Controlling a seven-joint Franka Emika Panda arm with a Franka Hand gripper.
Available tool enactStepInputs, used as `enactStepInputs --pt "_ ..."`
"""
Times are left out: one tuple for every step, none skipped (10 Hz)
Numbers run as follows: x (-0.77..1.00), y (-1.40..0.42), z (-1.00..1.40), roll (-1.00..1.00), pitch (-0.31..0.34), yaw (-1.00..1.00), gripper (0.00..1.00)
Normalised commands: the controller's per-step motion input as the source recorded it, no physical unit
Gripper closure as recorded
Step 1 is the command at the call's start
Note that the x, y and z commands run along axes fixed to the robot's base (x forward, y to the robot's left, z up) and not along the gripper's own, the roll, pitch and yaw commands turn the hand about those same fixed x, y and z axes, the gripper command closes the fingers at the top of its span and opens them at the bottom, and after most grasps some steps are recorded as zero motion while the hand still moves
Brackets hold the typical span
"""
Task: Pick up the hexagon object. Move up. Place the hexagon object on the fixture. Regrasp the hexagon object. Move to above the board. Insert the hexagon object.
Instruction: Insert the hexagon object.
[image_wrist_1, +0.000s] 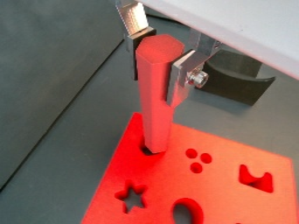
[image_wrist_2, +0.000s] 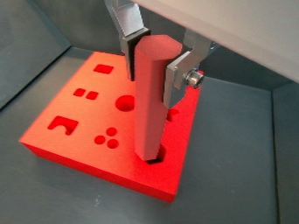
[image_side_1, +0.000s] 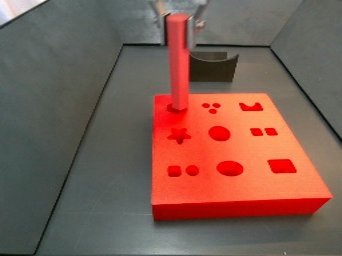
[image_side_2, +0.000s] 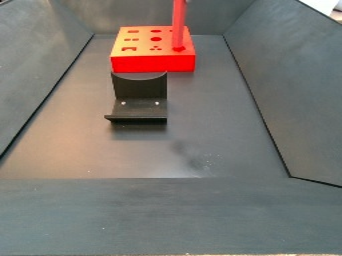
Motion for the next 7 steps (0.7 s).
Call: enactStepInputs --pt "-0.24 0.00 -0.09 -0.03 -0.069 -0.05 1.00" --pt "-0.14 0.00 -0.05 0.00 -0.027 0.00 1.00" --pt "0.00 0.00 -0.07 0.00 0.000 0.00 1.00" --pt "0.09 0.00 -0.14 0.00 -0.003 0.00 1.00" --pt "0.11 0.00 -0.19 -0.04 -0.031 0.00 1.00" --pt "0.11 0.00 -0.16 -0.07 -0.046 0.00 1.00" --pt "0.06 0.00 -0.12 -0.09 -0.054 0.00 1.00"
